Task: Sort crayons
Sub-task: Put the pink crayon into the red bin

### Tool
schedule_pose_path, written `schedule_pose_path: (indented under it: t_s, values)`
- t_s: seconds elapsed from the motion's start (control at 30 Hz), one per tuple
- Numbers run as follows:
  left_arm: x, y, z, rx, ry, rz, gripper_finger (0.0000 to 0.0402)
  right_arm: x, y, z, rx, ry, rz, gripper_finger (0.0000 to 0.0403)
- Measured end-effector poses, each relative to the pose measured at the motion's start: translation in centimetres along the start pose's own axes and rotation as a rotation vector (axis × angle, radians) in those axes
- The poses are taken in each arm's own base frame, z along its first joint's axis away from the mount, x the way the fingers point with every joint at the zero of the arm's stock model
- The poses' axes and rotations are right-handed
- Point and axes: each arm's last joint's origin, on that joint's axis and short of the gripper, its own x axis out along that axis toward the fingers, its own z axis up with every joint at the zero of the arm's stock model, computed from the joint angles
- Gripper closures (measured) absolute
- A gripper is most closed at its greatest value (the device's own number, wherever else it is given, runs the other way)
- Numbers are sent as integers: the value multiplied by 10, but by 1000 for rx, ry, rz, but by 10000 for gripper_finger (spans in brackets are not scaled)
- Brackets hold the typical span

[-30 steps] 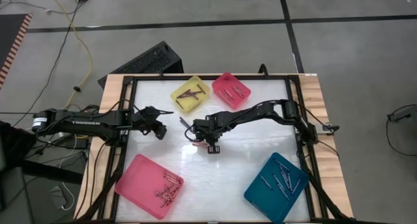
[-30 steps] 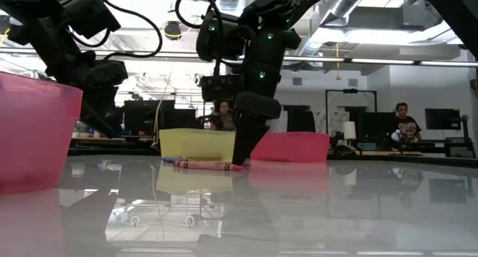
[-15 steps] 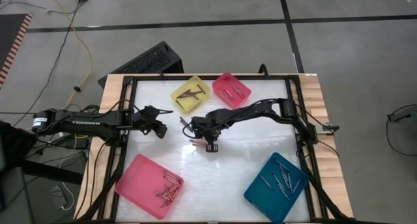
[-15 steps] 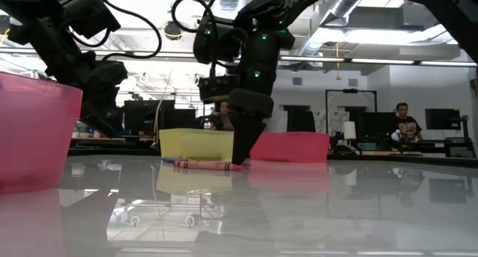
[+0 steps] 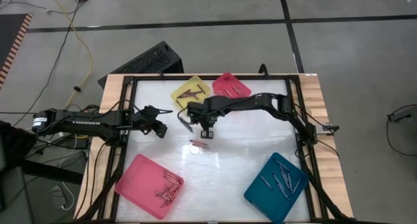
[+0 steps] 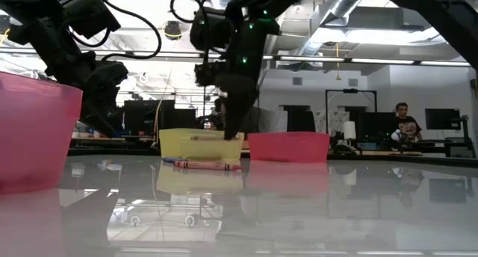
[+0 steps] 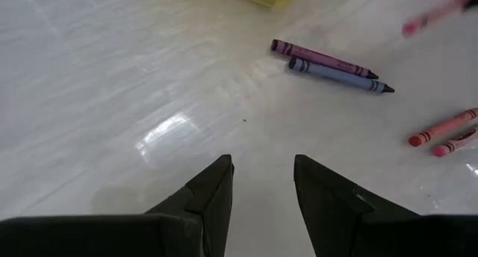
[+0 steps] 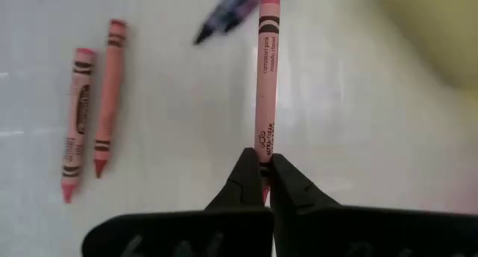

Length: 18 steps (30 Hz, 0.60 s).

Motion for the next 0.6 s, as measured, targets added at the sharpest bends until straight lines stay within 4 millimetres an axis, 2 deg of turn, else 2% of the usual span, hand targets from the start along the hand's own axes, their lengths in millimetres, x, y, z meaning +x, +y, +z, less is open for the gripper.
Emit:
schedule_pose_path:
  t_s: [0.17,0.37,0.47,0.6]
  values:
    - [0,0,0,0,0,0,269,-41,-28,0,26,-68,-30,400]
    - [0,0,0,0,0,0,269,-95,-78,-20,174,-127,-107,400]
    - [0,0,0,0,0,1,269,-109,-102,-30,291,-138,-193,400]
    - [0,0,0,0,0,1,269,-109,-125,-41,453,-104,-223,401]
